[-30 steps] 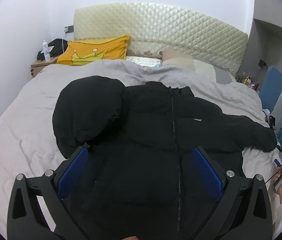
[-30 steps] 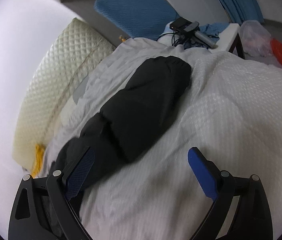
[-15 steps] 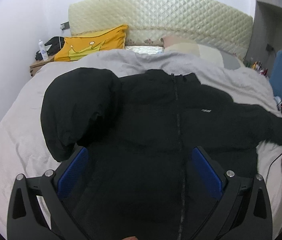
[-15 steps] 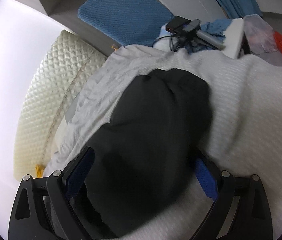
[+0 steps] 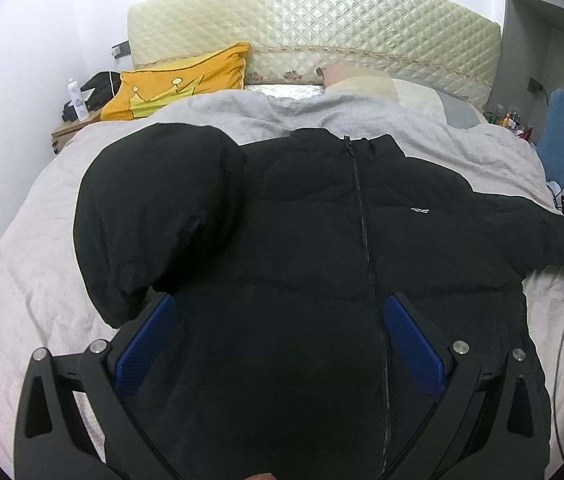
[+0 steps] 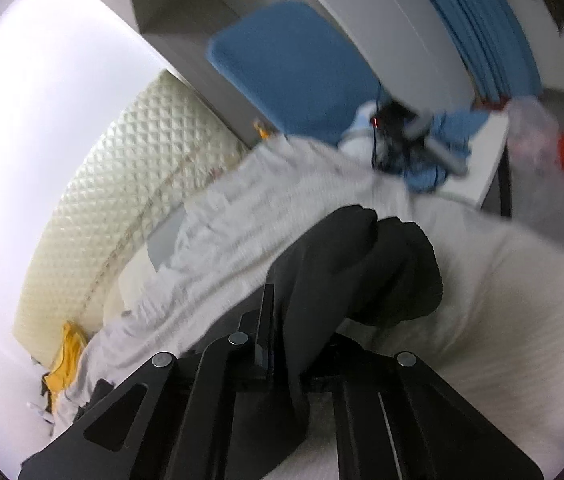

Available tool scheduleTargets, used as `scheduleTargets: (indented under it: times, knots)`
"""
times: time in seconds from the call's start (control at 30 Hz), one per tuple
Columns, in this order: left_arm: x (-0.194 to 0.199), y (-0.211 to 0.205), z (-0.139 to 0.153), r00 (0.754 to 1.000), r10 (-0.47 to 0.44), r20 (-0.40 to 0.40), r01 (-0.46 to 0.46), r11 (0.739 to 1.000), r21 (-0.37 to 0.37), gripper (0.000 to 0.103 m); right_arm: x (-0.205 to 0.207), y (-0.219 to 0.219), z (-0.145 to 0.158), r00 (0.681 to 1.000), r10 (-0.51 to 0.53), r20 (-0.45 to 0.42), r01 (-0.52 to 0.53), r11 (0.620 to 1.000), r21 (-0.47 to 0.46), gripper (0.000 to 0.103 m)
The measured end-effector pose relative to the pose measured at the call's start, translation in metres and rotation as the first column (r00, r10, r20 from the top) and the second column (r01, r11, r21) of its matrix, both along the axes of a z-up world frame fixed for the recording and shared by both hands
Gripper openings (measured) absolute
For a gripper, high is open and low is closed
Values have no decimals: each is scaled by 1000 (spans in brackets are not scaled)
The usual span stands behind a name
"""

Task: Fold large clothes
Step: 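Lift the gripped sleeve up off the bed with the right gripper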

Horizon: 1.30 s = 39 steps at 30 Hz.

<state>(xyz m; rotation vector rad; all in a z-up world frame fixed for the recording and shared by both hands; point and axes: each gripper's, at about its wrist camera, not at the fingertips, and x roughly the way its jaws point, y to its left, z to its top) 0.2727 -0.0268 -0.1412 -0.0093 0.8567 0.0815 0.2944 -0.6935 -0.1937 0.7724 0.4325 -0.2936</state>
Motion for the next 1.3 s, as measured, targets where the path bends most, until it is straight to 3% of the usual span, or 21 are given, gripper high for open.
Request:
scheduleTargets:
  times: [0.27,0.43,0.63,0.8,0.93,1.07,1.3]
  knots:
    - [-22,21,7,999,-24,41,24,1000,-13,103,-13,56,120,995,69,71,-54,979,-195,3]
    - [-36,35,8,996,-43,81,44,999,-10,103,0,135,188,984,153,91,-113,932,-345,3]
    - [-43,57,-4,993,-57,101,60,998,-26,103,22,247,226,954,286,93,-210,854,-476,4]
    - [-46,73,-21,995,-52,89,55,998,-34,103,38,349,219,916,400,46,-308,769,-560,5]
    - [-50,89,-29,995,-47,85,53,996,-77,103,49,431,196,870,493,-12,-399,690,-604,7]
    - [-53,97,-32,993,-45,112,52,996,-67,103,52,496,170,820,570,-59,-480,628,-612,7]
    - [-55,107,-35,992,-48,121,61,993,-105,103,52,588,92,713,675,-190,-644,522,-560,7]
